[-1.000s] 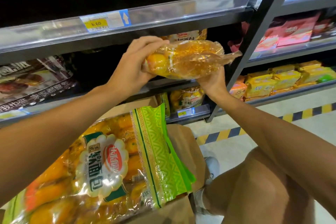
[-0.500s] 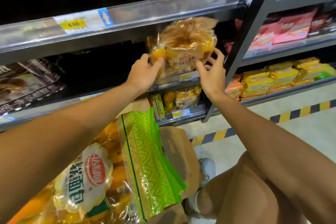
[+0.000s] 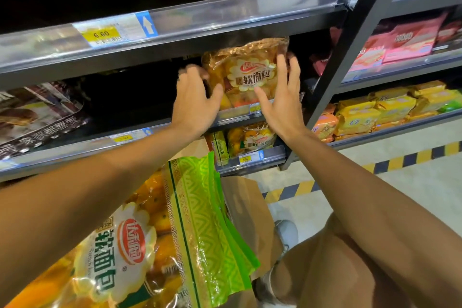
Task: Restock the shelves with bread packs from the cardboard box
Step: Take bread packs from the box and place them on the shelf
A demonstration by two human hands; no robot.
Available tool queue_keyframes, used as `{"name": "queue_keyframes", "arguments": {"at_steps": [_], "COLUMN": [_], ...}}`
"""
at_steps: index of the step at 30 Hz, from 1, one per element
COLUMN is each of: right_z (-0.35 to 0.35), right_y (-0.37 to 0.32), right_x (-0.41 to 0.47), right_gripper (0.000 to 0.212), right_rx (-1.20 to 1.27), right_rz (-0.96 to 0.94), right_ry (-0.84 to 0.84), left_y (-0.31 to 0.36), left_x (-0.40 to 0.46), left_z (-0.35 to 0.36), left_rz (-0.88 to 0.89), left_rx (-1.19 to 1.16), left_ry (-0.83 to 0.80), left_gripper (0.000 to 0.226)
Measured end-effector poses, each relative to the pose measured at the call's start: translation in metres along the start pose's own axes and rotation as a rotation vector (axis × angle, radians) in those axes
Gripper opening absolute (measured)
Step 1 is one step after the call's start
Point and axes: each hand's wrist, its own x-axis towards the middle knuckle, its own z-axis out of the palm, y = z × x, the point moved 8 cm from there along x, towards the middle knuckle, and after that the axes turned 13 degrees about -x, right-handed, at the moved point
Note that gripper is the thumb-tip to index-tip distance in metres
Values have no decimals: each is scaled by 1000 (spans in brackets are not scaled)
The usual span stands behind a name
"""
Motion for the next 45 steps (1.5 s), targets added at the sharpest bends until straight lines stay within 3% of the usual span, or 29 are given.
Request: {"name": "queue_keyframes", "arguments": {"at_steps": [2, 4, 8, 12, 17, 22, 25, 28, 31, 35, 40, 42, 45], "right_z": [4, 3, 0, -18, -4, -9, -9, -9, -11, -2, 6, 9, 5], "right_y": [-1, -3, -5, -11, -22, -27, -29, -27, -20, -12, -12, -14, -13], "right_x": [4, 9, 11, 10, 18, 38, 40, 34, 27, 20, 30, 33, 29], "right_gripper": [77, 74, 73, 72, 45, 43, 44, 39, 44, 53, 50, 48, 44], "right_rx": [-64, -108, -114, -86, -296, -418, -451, -266, -135, -211, -345, -356, -304], "right_rz": [2, 19, 45, -39, -168, -134, -132, -165, -177, -195, -200, -182, -194], "right_ry": [-46, -67, -26, 127, 16, -36, -70, -71, -32, -88, -154, -172, -116], "left_y": [29, 32, 19, 13, 7, 20, 34, 39, 35, 28, 13, 11, 17], "left_x": [-19, -27, -13, -4, 8, 13, 6, 1, 12, 34, 47, 46, 31], "left_z": [3, 15, 30, 44, 52, 49, 39, 33, 31, 37, 47, 48, 45], "left_rz": [378, 562, 466, 366, 255, 229, 407, 599, 417, 170, 21, -3, 122], "left_rx": [279, 499, 754, 815, 924, 901, 884, 932, 879, 613, 643, 622, 559], "left_ry": [-135, -232, -293, -374, -438, -434, -325, -290, -311, -374, -442, -417, -333], "left_gripper": [28, 41, 67, 72, 73, 64, 57, 61, 58, 34, 20, 26, 32]}}
